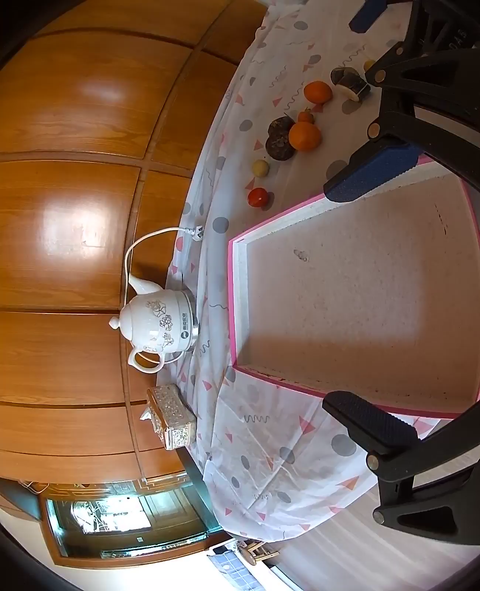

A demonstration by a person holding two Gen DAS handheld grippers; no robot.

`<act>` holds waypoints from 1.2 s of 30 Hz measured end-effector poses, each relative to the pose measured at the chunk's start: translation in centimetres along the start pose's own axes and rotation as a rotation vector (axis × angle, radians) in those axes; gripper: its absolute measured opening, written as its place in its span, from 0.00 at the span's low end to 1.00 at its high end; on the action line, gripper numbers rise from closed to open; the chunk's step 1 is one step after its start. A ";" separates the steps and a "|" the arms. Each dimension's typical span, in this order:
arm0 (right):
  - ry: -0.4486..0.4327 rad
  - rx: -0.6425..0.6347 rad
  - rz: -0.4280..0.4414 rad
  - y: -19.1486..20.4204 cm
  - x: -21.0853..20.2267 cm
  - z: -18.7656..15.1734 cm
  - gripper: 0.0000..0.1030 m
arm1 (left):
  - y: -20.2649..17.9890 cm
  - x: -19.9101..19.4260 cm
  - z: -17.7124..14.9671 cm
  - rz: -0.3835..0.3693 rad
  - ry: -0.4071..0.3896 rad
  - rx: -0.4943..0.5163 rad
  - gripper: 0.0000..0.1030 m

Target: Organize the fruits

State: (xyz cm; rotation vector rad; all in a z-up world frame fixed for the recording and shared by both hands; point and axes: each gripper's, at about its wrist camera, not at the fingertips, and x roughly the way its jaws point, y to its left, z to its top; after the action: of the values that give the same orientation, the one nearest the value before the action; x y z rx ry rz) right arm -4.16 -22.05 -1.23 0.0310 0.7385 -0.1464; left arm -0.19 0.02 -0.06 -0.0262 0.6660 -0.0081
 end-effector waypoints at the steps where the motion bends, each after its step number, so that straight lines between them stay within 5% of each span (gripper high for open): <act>1: -0.004 -0.001 -0.001 0.0 0.0 0.0 1.00 | 0.0 0.0 0.0 0.000 0.000 -0.001 1.00; 36: 0.027 -0.005 -0.005 -0.1 0.0 0.0 1.00 | -0.3 -0.2 0.0 -0.011 0.006 0.004 1.00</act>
State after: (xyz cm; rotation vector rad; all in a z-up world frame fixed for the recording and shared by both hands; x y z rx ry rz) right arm -4.18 -22.12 -1.18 0.0260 0.7655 -0.1487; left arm -0.33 -0.30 0.08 -0.0257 0.6721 -0.0206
